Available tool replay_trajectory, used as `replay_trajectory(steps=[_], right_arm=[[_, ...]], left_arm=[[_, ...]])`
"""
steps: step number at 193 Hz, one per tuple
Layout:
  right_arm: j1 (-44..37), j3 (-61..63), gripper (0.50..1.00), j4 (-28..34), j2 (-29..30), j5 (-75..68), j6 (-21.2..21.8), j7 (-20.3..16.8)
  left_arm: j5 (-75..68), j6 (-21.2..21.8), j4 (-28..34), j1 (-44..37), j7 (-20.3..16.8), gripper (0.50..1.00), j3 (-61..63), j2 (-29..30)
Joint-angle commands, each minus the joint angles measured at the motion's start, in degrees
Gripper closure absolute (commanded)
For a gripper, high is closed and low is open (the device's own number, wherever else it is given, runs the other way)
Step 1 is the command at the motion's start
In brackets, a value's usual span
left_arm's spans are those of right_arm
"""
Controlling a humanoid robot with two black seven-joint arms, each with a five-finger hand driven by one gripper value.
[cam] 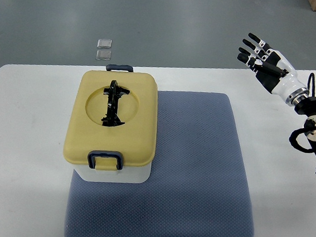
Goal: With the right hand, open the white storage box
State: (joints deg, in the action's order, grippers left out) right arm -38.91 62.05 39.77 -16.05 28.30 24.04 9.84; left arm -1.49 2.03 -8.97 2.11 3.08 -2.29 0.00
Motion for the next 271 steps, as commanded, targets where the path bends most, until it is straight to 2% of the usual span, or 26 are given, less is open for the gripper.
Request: replay_trajectory(steps=[1, 129, 201, 271], right_arm=[[0.0, 0.0, 0.57, 0.0, -0.2, 0.0, 0.5, 0.0], [0.2, -0.1, 0.57, 0.0, 2.2, 0.0, 0.7, 0.6], [0.0, -0.2, 0.57, 0.0, 2.2, 0.0, 4.3, 0.4], [0.2, -0.3, 0.57, 0.0, 3.8, 0.0, 5.2, 0.6]], left_arm=[[0.0, 0.0, 0.0, 0.0, 0.0, 0.5, 0.0, 0.0], [0.0, 0.0, 0.0, 0.0, 0.0, 0.5, 0.0, 0.0], [0.0, 0.0, 0.0, 0.0, 0.0, 0.5, 0.0, 0.0], [0.0, 0.0, 0.0, 0.0, 0.0, 0.5, 0.0, 0.0]])
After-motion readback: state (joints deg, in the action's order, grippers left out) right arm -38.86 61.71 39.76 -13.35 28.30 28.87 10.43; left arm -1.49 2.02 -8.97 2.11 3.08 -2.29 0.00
